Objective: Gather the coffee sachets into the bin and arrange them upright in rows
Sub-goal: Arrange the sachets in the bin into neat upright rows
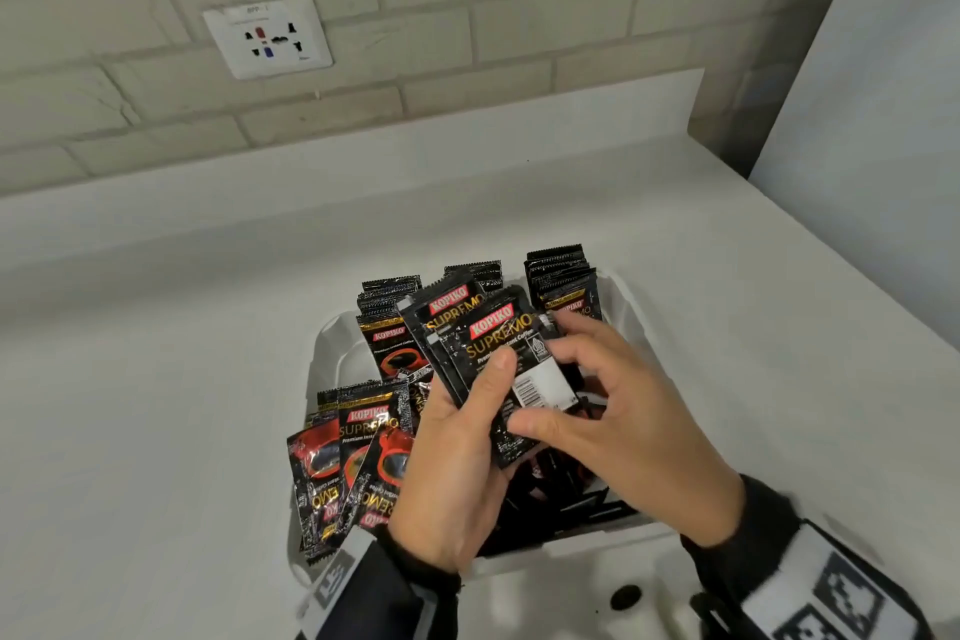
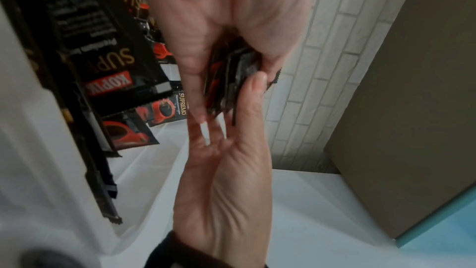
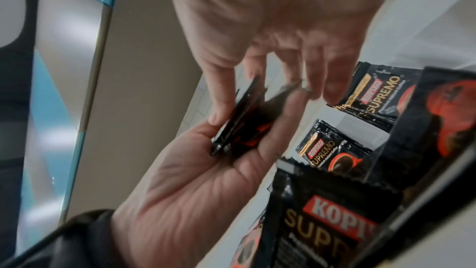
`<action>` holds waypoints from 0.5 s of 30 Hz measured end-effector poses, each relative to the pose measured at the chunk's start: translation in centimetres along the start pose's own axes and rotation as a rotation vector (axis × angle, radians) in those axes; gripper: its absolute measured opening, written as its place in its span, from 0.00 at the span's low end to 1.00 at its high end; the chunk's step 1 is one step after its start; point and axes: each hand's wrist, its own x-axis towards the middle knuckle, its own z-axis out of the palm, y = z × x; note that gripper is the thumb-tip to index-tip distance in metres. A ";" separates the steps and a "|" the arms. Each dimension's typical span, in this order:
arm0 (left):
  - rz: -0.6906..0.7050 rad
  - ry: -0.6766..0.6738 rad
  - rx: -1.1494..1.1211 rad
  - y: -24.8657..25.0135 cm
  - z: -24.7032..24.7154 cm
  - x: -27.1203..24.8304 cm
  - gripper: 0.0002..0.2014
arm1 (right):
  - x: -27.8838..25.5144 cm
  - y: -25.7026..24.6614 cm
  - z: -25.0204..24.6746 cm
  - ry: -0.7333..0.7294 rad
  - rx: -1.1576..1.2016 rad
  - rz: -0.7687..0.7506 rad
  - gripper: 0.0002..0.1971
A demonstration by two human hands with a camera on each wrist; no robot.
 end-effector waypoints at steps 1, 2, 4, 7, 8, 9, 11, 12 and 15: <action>0.021 -0.001 0.006 0.0 0.0 -0.1 0.12 | 0.1 0.1 0.1 0.051 -0.058 0.003 0.15; 0.038 -0.001 0.005 0.0 0.1 -0.1 0.11 | 0.2 0.3 0.2 0.080 -0.081 0.009 0.15; 0.041 0.005 -0.010 0.0 -0.3 -0.1 0.11 | 0.3 0.4 0.2 0.089 -0.074 0.037 0.14; 0.025 -0.029 -0.058 0.0 -0.7 -0.1 0.22 | 0.2 0.6 -0.1 0.055 0.135 0.126 0.13; 0.024 -0.038 -0.080 0.1 -0.8 -0.2 0.23 | 0.2 0.8 -0.2 0.045 0.218 0.163 0.13; 0.024 -0.034 -0.092 0.1 -0.8 -0.2 0.21 | 0.2 0.9 -0.4 0.047 0.276 0.203 0.13; 0.031 -0.010 -0.089 0.2 -0.8 -0.2 0.17 | 0.2 1.2 -0.8 0.057 0.363 0.262 0.14; 0.033 -0.002 -0.083 0.2 -0.7 -0.2 0.16 | 0.3 1.3 -0.9 0.057 0.418 0.280 0.15; 0.036 0.040 -0.087 0.2 -0.6 -0.1 0.15 | 0.5 1.7 -1.2 0.078 0.576 0.325 0.22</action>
